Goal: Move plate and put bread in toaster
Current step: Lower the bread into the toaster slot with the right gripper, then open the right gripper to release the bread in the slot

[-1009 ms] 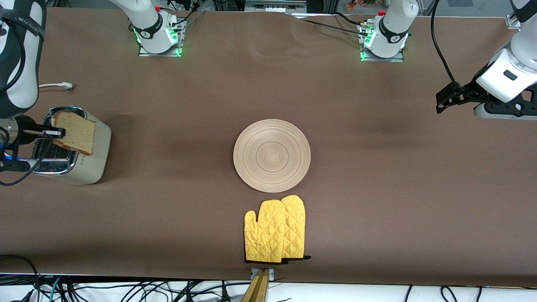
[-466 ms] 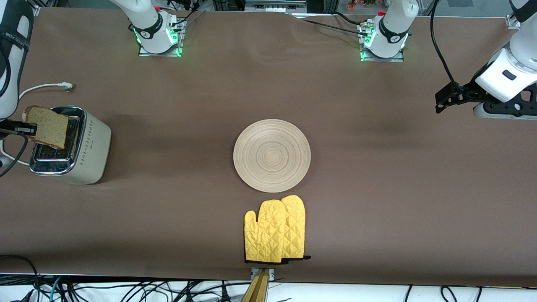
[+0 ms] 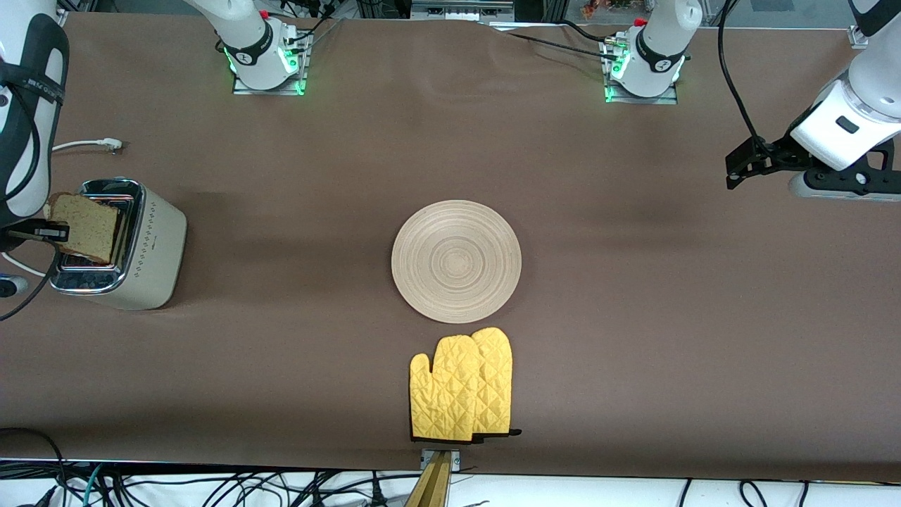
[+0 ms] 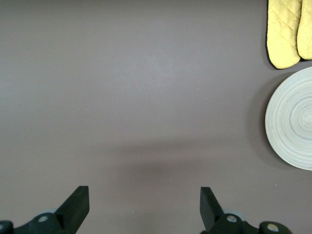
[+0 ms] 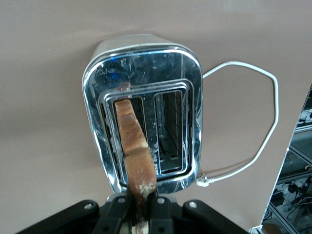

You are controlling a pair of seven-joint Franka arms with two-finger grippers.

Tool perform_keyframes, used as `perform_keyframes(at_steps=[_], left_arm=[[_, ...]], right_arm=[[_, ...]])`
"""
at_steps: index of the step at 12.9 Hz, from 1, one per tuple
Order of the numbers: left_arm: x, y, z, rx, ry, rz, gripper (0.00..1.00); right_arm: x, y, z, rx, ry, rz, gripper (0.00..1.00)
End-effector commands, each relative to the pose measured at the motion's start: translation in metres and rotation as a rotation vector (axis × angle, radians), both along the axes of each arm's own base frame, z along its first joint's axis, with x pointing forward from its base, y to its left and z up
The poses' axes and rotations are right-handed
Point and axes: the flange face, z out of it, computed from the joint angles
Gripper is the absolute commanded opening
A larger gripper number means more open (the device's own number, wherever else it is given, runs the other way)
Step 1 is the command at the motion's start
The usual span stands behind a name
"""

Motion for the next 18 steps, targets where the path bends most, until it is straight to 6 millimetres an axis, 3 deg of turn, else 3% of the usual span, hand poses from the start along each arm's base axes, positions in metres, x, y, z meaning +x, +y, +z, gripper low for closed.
perform_keyframes(at_steps=[1,11,13,14,15,16,17,18], left_arm=[[0.001,-0.003,0.007,-0.006,0.002,-0.015,1.00],[0.001,-0.004,0.007,-0.006,0.001,-0.012,1.00],[0.001,-0.004,0.007,-0.006,0.002,-0.012,1.00],[0.001,-0.004,0.007,-0.006,0.001,-0.012,1.00],[0.001,-0.004,0.007,-0.006,0.001,-0.012,1.00],[0.001,-0.004,0.007,-0.006,0.001,-0.012,1.00],[0.001,-0.004,0.007,-0.006,0.001,-0.012,1.00],[0.001,-0.004,0.007,-0.006,0.001,-0.012,1.00]], right_arm=[[0.001,-0.002,0.000,0.001,-0.007,0.010,0.00],[0.011,-0.003,-0.045,0.048,-0.014,-0.006,0.00],[0.013,-0.005,-0.050,0.043,-0.023,-0.007,0.05],[0.014,-0.004,-0.057,0.047,-0.018,-0.009,0.18],[0.014,-0.004,-0.059,0.067,-0.023,-0.020,0.39],[0.015,-0.004,-0.063,0.073,-0.020,-0.024,0.79],[0.014,-0.008,-0.063,0.073,-0.020,-0.029,1.00],[0.014,-0.010,-0.062,0.074,-0.023,-0.030,1.00]])
